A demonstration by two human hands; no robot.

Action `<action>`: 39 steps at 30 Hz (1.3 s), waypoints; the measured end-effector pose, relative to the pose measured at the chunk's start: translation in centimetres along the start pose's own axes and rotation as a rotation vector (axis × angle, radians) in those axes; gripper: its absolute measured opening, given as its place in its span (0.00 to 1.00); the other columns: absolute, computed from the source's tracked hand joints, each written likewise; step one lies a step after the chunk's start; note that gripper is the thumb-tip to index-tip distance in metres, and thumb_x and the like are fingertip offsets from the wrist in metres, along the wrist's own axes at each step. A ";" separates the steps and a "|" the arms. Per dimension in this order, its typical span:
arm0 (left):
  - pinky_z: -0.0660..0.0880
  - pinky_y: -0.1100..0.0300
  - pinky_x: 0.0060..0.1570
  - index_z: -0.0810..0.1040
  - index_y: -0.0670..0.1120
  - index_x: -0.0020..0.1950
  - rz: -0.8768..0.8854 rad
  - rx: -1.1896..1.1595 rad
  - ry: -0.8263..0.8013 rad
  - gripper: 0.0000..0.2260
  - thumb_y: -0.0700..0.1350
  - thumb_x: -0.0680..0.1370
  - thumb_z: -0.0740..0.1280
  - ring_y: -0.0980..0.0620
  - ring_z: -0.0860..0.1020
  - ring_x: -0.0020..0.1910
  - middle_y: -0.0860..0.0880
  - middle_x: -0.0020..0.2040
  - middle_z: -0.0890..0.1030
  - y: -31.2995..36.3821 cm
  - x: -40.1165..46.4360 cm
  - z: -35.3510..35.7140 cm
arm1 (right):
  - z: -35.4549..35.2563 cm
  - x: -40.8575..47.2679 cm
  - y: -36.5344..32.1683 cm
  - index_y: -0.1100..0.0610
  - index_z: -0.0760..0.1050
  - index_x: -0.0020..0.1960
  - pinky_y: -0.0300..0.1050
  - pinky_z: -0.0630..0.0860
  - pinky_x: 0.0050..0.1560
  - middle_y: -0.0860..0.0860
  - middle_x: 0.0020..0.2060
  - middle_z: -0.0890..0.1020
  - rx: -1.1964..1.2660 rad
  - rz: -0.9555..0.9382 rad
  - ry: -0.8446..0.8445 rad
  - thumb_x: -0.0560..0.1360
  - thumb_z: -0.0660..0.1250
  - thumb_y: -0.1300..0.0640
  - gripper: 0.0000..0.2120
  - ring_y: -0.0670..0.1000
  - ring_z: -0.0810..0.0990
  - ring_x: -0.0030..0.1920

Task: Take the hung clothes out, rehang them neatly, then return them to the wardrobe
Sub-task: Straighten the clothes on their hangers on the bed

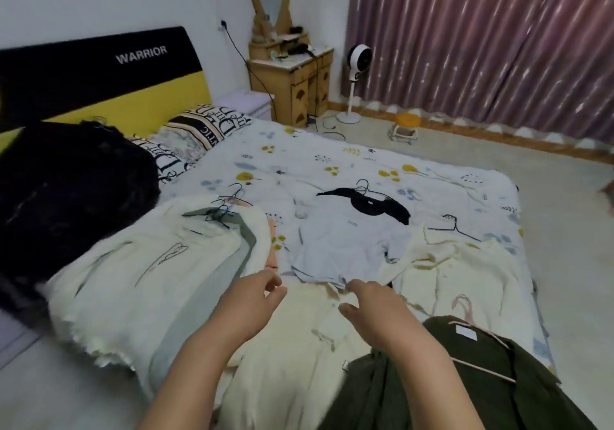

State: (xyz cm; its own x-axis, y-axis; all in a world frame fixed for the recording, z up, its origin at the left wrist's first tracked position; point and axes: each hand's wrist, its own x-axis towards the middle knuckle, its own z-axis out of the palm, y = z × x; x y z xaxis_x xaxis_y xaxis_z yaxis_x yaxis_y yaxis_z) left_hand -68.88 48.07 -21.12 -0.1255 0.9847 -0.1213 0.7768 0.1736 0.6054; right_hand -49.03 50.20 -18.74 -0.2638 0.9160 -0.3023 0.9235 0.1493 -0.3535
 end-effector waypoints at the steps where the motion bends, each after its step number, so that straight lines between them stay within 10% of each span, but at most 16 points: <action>1: 0.70 0.61 0.49 0.75 0.51 0.56 -0.010 -0.002 0.018 0.10 0.51 0.78 0.60 0.55 0.75 0.50 0.56 0.53 0.78 -1.5 -0.7 -1.6 | 0.4 -0.2 -2.0 0.53 0.64 0.70 0.48 0.69 0.60 0.53 0.65 0.71 0.003 -0.018 -0.001 0.80 0.56 0.48 0.20 0.54 0.68 0.65; 21: 0.70 0.61 0.53 0.70 0.51 0.64 -0.201 0.170 0.066 0.15 0.53 0.79 0.59 0.54 0.74 0.55 0.54 0.62 0.74 -25.5 -6.4 -21.9 | 8.8 2.9 -28.8 0.53 0.63 0.71 0.47 0.69 0.59 0.54 0.66 0.70 -0.125 -0.181 -0.116 0.79 0.59 0.48 0.23 0.55 0.71 0.65; 33: 0.67 0.67 0.40 0.72 0.52 0.62 -0.227 0.151 0.005 0.13 0.53 0.79 0.60 0.57 0.72 0.48 0.55 0.60 0.76 -31.7 7.8 -24.3 | 9.9 17.2 -31.8 0.53 0.63 0.71 0.45 0.69 0.61 0.53 0.67 0.71 -0.064 -0.073 -0.164 0.79 0.58 0.49 0.22 0.53 0.70 0.66; 39: 0.71 0.63 0.50 0.71 0.51 0.63 -0.205 0.127 -0.064 0.13 0.52 0.79 0.59 0.55 0.74 0.53 0.54 0.60 0.75 -33.5 17.2 -24.7 | 9.8 25.9 -32.4 0.55 0.66 0.68 0.45 0.70 0.58 0.54 0.63 0.73 -0.066 0.002 -0.168 0.79 0.58 0.50 0.19 0.54 0.72 0.62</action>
State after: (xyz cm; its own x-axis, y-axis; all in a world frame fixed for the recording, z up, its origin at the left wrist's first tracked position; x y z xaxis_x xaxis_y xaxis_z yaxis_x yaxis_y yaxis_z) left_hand -112.28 59.65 -24.04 -0.2525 0.9251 -0.2837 0.8111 0.3622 0.4593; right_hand -88.54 65.48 -23.80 -0.3000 0.8418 -0.4487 0.9388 0.1772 -0.2952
